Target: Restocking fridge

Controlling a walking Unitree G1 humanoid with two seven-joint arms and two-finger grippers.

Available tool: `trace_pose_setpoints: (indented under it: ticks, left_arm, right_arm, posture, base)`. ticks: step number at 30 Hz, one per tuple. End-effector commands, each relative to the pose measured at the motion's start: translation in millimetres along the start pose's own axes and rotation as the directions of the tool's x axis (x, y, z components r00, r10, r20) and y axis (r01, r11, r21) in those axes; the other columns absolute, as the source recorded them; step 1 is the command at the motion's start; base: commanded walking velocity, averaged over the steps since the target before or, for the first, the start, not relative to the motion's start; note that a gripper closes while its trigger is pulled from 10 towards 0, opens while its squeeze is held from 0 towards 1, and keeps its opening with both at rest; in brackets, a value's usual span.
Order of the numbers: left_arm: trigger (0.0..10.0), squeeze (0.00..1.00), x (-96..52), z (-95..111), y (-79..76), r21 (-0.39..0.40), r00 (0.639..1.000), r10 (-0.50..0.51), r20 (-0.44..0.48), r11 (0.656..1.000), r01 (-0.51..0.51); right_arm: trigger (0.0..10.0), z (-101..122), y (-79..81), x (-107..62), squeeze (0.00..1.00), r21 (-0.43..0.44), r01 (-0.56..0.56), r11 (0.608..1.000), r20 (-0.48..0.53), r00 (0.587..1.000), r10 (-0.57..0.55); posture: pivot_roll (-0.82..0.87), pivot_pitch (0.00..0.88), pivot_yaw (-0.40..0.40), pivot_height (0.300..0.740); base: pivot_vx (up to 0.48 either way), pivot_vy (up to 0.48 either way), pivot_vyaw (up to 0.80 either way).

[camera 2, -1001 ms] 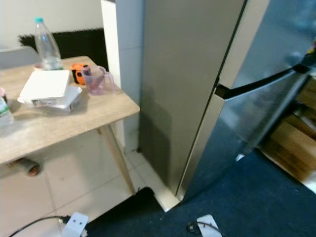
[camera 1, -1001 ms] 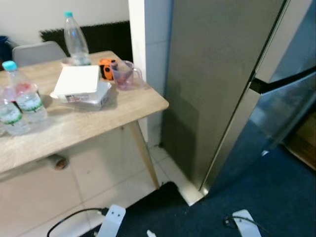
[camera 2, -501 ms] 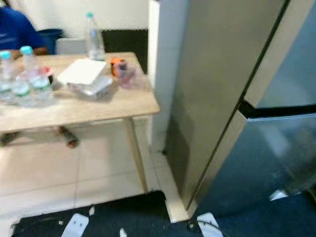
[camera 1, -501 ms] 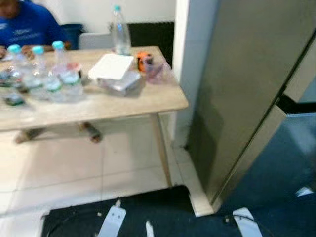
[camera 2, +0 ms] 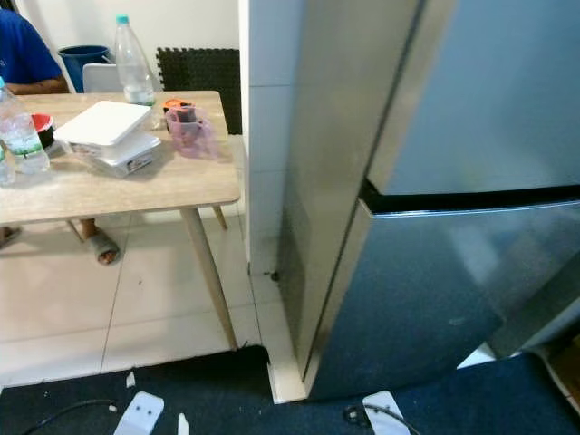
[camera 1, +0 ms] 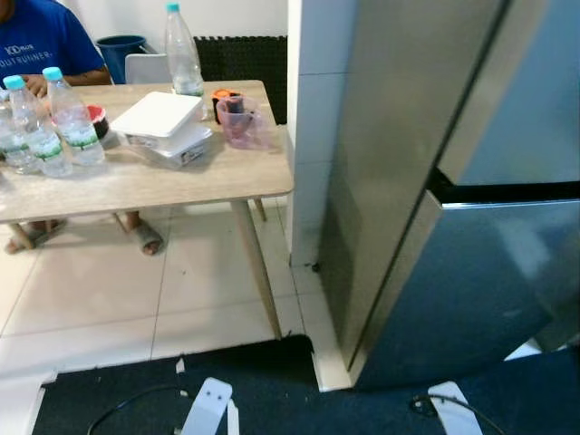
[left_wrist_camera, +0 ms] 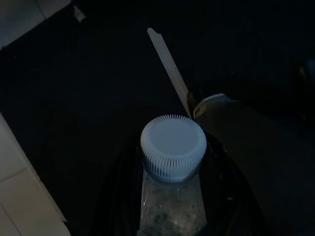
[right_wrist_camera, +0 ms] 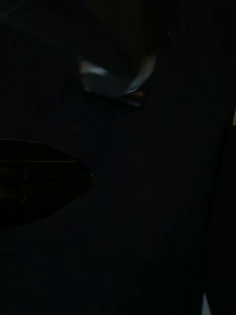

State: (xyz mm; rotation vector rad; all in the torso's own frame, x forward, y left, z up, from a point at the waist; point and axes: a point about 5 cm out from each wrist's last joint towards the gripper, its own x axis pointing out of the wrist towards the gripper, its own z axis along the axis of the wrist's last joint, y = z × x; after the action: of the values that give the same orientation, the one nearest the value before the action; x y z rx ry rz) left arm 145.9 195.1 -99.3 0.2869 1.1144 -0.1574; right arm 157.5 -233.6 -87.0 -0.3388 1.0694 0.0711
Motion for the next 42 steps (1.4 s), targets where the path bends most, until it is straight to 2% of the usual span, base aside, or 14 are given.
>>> trace_pose_setpoints:
  ticks: [1, 9, 13, 20, 24, 31, 33, 34, 36, 37, 38, 39, 41, 42]
  left_arm:
    - [10.0, 0.0, -0.5, -5, -0.2, -0.001, 1.0, 0.002, -0.015, 1.0, -0.002]
    - [10.0, 0.0, -0.6, -5, -0.6, -0.01, 1.0, 0.003, -0.015, 1.0, -0.003]
    - [10.0, 0.0, -0.7, -6, -0.7, -0.008, 1.0, 0.0, -0.016, 1.0, 0.0]
    - [10.0, 0.0, -0.6, -6, -2.2, 0.026, 1.0, -0.016, -0.02, 1.0, 0.016]
    - [10.0, 0.0, -0.6, -6, -1.5, -0.005, 1.0, -0.001, -0.012, 1.0, 0.001]
    - [10.0, 0.0, -0.5, -5, -0.6, 0.004, 1.0, -0.001, -0.013, 1.0, 0.001]
    - [10.0, 0.0, -0.5, -4, 0.3, 0.003, 1.0, -0.001, -0.011, 1.0, 0.001]
    - [10.0, 0.0, -0.5, -4, 0.3, 0.002, 1.0, -0.002, -0.011, 1.0, 0.002]
    - [10.0, 0.0, -0.5, -4, 0.3, 0.002, 1.0, -0.002, -0.011, 1.0, 0.002]
    - [10.0, 0.0, -0.5, -4, 0.3, 0.001, 1.0, -0.003, -0.011, 1.0, 0.003]
    - [10.0, 0.0, -0.5, -4, 0.0, -0.002, 1.0, -0.005, -0.012, 1.0, 0.005]
    - [10.0, 0.0, -0.5, -4, 0.0, -0.002, 1.0, -0.005, -0.012, 1.0, 0.005]
    - [10.0, 0.0, -0.5, -5, -0.8, -0.006, 1.0, -0.007, -0.011, 1.0, 0.007]
    - [10.0, 0.0, -0.5, -5, -0.8, -0.006, 1.0, -0.007, -0.011, 1.0, 0.007]
  right_arm:
    - [10.0, -2, -1.2, -0.5, 0.0, 0.002, 0.001, 1.0, -0.002, 1.0, -0.001]
    - [10.0, 16, -6.0, 0.6, 0.0, 0.023, -0.021, 1.0, 0.079, 0.997, 0.019]
    - [10.0, 58, -15.0, 0.7, 0.0, 0.01, -0.038, 0.999, 0.226, 0.973, 0.035]
    - [10.0, 100, -21.1, -3.6, 0.0, -0.039, -0.072, 0.997, 0.36, 0.929, 0.081]
    - [10.0, 131, -16.1, -9.8, 0.0, -0.104, -0.159, 0.982, 0.459, 0.868, 0.189]
    - [10.0, 169, -5.4, -24.0, 0.0, -0.32, -0.284, 0.904, 0.518, 0.746, 0.418]
    - [10.0, 184, -1.2, -34.4, 0.0, -0.422, -0.364, 0.83, 0.522, 0.651, 0.551]
    - [10.0, 192, -0.1, -40.6, 0.51, -0.459, -0.407, 0.79, 0.522, 0.596, 0.61]
    - [10.0, 192, -0.1, -40.6, 0.51, -0.459, -0.407, 0.79, 0.522, 0.596, 0.61]
    - [10.0, 199, 0.5, -46.2, 0.66, -0.486, -0.446, 0.751, 0.517, 0.546, 0.659]
    - [10.0, 215, 1.1, -60.4, 1.0, -0.54, -0.5, 0.677, 0.525, 0.429, 0.735]
    - [10.0, 215, 1.1, -60.4, 1.0, -0.54, -0.5, 0.677, 0.525, 0.429, 0.735]
    - [10.0, 227, 0.5, -72.5, 1.0, -0.586, -0.52, 0.622, 0.531, 0.332, 0.779]
    - [10.0, 227, 0.5, -72.5, 1.0, -0.586, -0.52, 0.622, 0.531, 0.332, 0.779]
  posture:
    - [-0.06, 0.0, -0.021, 0.74]
    - [-0.06, 0.0, -0.022, 0.74]
    - [-0.06, 0.0, -0.022, 0.74]
    - [-0.06, 0.0, -0.023, 0.74]
    - [-0.06, 0.0, -0.025, 0.74]
    - [-0.06, 0.0, -0.024, 0.74]
    - [-0.06, 0.0, -0.024, 0.74]
    - [-0.06, 0.0, -0.023, 0.74]
    - [-0.06, 0.0, -0.023, 0.74]
    - [-0.06, 0.0, -0.023, 0.74]
    - [-0.06, 0.0, -0.023, 0.74]
    - [-0.06, 0.0, -0.023, 0.74]
    - [-0.06, 0.0, -0.029, 0.74]
    - [-0.06, 0.0, -0.029, 0.74]
  base:
    - [0.0, -0.304, 0.0]
    - [0.0, -0.038, 0.0]
    - [0.0, 0.0, 0.0]
    - [0.0, -0.352, 0.0]
    - [0.0, -0.339, 0.0]
    - [0.0, 0.0, 0.0]
    - [0.0, 0.0, 0.0]
    - [0.0, 0.0, 0.0]
    - [0.0, 0.0, 0.0]
    - [0.0, 0.0, 0.0]
    - [0.0, 0.0, 0.0]
    - [0.0, 0.0, 0.0]
    - [0.0, 0.0, 0.0]
    - [0.0, 0.0, 0.0]
